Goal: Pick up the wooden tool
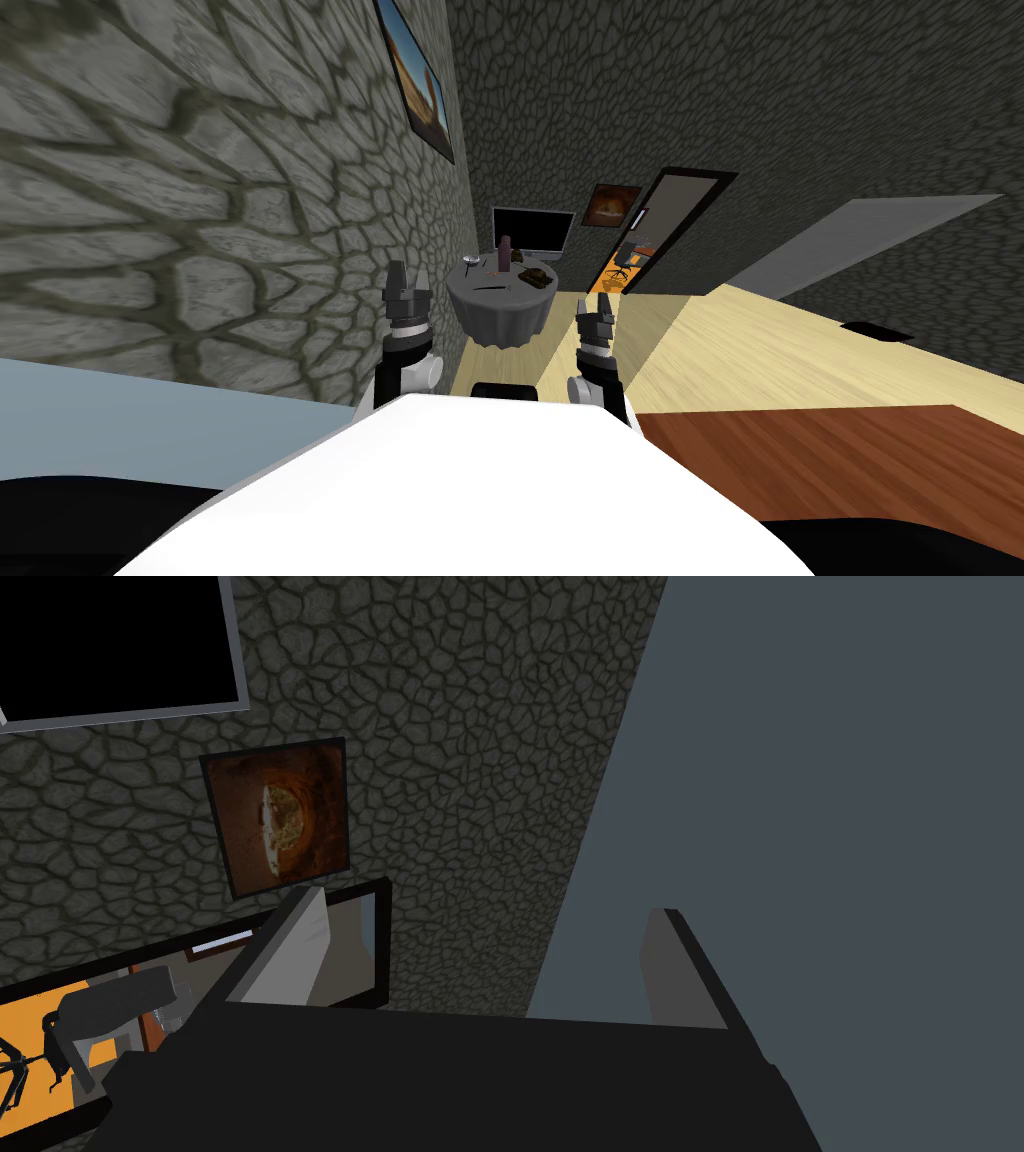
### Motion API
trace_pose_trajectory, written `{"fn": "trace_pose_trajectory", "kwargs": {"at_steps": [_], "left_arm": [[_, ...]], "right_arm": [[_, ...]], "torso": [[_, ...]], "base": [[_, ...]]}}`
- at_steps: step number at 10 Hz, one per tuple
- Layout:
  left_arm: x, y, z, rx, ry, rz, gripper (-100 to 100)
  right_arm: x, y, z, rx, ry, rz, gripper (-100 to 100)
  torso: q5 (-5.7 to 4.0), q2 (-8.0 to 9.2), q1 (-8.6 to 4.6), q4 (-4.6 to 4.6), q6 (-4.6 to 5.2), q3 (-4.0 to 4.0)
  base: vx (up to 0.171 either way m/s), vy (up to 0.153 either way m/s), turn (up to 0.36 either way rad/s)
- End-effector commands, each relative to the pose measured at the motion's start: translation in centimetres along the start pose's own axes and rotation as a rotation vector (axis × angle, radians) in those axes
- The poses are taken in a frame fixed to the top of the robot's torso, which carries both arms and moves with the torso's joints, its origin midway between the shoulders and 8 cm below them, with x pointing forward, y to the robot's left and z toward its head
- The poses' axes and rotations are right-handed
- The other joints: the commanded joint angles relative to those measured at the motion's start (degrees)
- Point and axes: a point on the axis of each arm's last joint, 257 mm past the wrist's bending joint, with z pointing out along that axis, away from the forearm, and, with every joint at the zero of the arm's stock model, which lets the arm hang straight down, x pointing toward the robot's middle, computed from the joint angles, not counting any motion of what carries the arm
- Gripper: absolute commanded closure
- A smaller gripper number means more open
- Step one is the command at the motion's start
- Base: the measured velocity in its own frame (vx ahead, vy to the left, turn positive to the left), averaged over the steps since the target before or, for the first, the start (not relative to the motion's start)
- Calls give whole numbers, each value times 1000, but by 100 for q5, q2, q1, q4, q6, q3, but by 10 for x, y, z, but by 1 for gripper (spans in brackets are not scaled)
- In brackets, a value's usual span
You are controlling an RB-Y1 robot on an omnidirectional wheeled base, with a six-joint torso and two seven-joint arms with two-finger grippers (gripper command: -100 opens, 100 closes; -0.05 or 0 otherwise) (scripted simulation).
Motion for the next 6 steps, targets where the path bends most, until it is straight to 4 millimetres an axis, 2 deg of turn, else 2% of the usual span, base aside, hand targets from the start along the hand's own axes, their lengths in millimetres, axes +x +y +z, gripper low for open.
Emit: {"fn": "trace_pose_trajectory", "kwargs": {"at_steps": [1,5,6], "left_arm": [[6,12,3,-24,37,-14,-100],[21,54,16,-110,105,-70,-100],[21,55,16,-115,105,-70,-100]], "right_arm": [[0,0,0,0,0,0,0],[0,0,0,0,0,0,0],[0,0,0,0,0,0,0]], "torso": [[0,0,0,0,0,0],[5,19,23,4,1,11],[6,13,27,3,1,8]], "base": [[-31,19,-12],[-53,53,-22],[-26,49,-15]]}}
